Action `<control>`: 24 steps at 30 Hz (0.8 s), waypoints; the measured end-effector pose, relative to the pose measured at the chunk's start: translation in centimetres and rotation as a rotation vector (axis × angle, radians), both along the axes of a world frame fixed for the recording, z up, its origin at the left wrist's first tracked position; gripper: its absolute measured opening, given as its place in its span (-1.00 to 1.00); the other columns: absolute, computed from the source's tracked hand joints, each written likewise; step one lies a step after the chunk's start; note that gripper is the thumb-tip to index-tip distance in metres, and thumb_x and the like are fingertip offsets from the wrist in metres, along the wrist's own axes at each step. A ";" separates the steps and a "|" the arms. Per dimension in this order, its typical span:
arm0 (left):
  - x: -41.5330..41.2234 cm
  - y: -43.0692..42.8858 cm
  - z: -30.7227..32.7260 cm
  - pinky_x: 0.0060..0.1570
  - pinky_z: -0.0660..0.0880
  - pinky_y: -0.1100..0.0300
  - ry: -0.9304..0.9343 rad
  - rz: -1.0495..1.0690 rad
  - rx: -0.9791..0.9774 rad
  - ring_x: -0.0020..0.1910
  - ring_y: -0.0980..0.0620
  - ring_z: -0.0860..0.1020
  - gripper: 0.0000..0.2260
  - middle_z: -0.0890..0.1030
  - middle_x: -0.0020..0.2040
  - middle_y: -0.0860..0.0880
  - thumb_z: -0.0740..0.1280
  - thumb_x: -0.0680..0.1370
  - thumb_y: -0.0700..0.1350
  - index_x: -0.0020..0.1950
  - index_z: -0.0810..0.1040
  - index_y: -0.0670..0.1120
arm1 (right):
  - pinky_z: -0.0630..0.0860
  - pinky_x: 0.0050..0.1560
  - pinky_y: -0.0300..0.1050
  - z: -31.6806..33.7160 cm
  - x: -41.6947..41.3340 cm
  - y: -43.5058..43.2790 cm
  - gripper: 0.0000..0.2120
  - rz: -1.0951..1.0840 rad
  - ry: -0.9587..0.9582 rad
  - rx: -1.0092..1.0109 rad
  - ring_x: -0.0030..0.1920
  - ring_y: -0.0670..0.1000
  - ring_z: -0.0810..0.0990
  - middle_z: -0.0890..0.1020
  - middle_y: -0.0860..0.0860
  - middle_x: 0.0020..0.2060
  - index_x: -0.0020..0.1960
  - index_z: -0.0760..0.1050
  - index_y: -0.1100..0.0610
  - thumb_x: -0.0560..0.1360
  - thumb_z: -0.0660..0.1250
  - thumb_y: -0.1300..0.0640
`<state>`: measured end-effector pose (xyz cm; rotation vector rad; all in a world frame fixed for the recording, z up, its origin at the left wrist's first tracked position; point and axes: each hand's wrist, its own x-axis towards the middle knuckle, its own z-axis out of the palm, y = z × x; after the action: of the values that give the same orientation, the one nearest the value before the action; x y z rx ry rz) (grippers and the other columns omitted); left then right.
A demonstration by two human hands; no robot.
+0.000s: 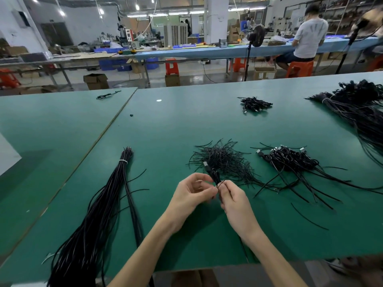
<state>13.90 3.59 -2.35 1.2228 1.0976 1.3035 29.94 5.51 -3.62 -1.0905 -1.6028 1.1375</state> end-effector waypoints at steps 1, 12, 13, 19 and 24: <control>0.1 -0.1 -0.1 -0.02 0.58 0.13 0.005 0.012 0.005 -0.18 -0.05 0.61 -0.72 0.70 -0.09 -0.16 0.57 0.48 -0.11 0.14 0.60 -0.07 | 0.35 -0.28 0.03 0.0 0.0 0.0 -0.67 0.000 -0.022 0.009 -0.36 -0.07 0.34 0.44 -0.12 -0.40 -0.19 0.48 -0.07 0.73 0.14 0.04; 0.4 -0.5 -0.5 0.03 0.56 0.11 -0.011 0.066 0.074 -0.17 -0.09 0.57 -0.52 0.57 -0.17 -0.12 0.48 0.53 -0.27 0.30 0.30 -0.03 | 0.34 -0.33 -0.28 0.2 -0.2 -0.2 -0.68 0.027 -0.097 0.062 -0.41 -0.18 0.37 0.51 -0.21 -0.43 -0.16 0.49 0.02 0.73 0.14 0.05; 0.4 -0.6 -0.5 0.03 0.55 0.08 -0.012 0.071 0.087 -0.18 -0.12 0.55 -0.51 0.56 -0.17 -0.13 0.47 0.54 -0.29 0.27 0.28 0.02 | 0.34 -0.33 -0.29 0.2 -0.2 -0.2 -0.68 0.027 -0.096 0.063 -0.41 -0.18 0.39 0.52 -0.22 -0.43 -0.16 0.49 0.02 0.73 0.15 0.05; 0.4 -0.6 -0.2 -0.08 0.51 0.15 0.183 0.117 0.222 -0.19 0.05 0.47 -0.70 0.52 -0.20 0.01 0.45 0.57 -0.29 0.23 0.53 -0.03 | 0.33 -0.33 -0.26 0.3 -0.1 -0.4 -0.72 0.031 -0.095 0.035 -0.39 -0.18 0.37 0.51 -0.21 -0.41 -0.12 0.49 0.00 0.73 0.15 0.01; 0.3 -0.4 -0.3 0.03 0.57 0.22 0.337 0.130 0.262 -0.10 0.13 0.55 -0.63 0.48 -0.08 -0.03 0.38 0.59 -0.35 0.26 0.68 0.04 | 0.40 -0.29 -0.40 0.7 -0.2 -0.6 -0.76 0.025 -0.119 0.040 -0.33 -0.28 0.52 0.58 -0.36 -0.35 0.00 0.55 0.05 0.73 0.15 0.07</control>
<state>14.20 3.22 -2.60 1.6341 1.2893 1.4047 29.71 4.90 -2.89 -1.1332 -1.7286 1.0694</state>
